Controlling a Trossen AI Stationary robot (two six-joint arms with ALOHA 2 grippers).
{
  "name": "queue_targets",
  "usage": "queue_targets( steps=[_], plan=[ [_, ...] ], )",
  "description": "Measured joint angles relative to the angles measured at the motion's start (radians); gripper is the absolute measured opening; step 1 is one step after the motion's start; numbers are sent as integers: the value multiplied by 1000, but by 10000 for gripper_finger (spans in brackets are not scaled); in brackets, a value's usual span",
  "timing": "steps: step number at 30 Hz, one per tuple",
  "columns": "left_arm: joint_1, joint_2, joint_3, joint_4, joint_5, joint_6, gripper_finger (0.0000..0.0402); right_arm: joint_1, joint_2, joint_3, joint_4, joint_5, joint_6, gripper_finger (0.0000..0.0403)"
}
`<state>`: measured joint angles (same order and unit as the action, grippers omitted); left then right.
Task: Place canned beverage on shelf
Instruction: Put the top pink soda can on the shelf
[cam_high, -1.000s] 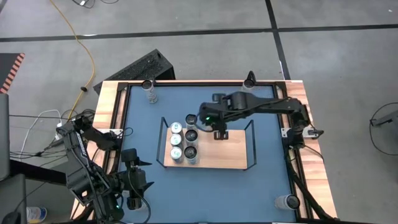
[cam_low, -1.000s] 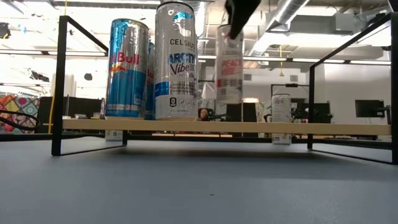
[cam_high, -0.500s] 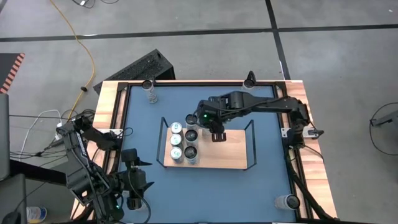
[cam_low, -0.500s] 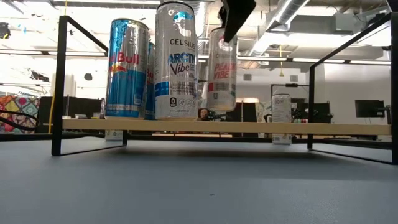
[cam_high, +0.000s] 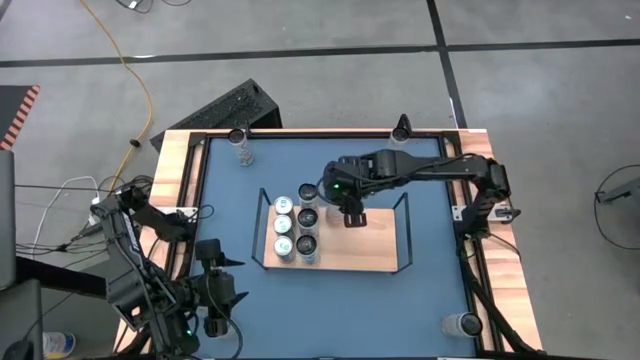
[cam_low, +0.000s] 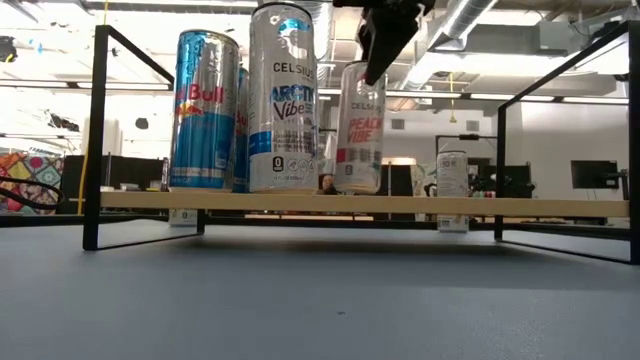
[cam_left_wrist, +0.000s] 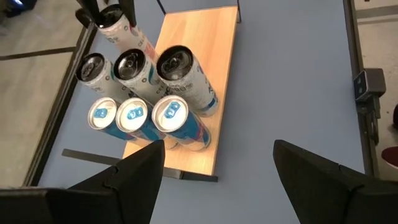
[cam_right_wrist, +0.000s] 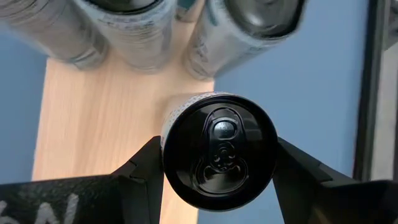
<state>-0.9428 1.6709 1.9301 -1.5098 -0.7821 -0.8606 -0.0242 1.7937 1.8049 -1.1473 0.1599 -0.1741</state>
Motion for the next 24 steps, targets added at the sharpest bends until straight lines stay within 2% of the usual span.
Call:
queue_targets(
  steps=[24],
  plan=[
    [0,0,0,4,-18,0,286,-10,10,-2,23,-33,16,225]
  ],
)
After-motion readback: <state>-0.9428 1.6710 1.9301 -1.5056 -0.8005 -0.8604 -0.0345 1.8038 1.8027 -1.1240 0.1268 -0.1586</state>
